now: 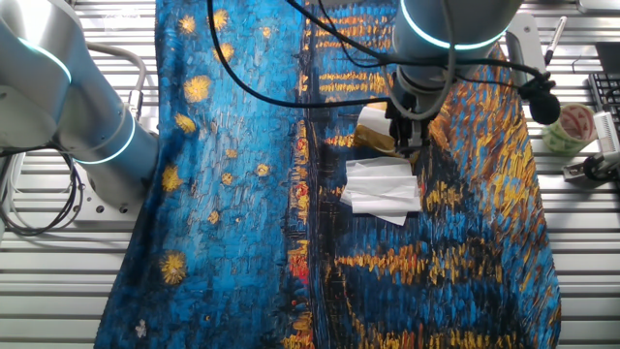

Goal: Pull out a napkin

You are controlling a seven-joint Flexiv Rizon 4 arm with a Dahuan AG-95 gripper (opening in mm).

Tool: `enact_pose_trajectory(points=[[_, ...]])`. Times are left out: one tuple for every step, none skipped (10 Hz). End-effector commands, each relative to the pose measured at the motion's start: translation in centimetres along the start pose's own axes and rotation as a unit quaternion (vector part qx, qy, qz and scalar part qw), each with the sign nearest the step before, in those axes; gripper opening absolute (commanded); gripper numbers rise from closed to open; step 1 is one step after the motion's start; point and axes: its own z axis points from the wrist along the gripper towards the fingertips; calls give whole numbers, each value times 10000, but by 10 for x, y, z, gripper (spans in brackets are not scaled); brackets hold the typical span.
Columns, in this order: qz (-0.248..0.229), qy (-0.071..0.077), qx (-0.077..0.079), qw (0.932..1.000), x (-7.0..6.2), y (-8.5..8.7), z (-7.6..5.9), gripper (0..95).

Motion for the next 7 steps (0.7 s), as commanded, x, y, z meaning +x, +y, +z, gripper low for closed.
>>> enact_pose_trajectory(points=[[-27,18,2,10000,1,0,-1,380],[-34,19,-6,10000,1,0,-1,380],[-46,19,-16,10000,1,0,-1,380],[-42,16,-15,10000,1,1,-1,380],[-32,14,-19,10000,1,1,-1,380],[-24,18,-22,10000,1,1,-1,380],[-25,21,-21,10000,1,1,-1,380]])
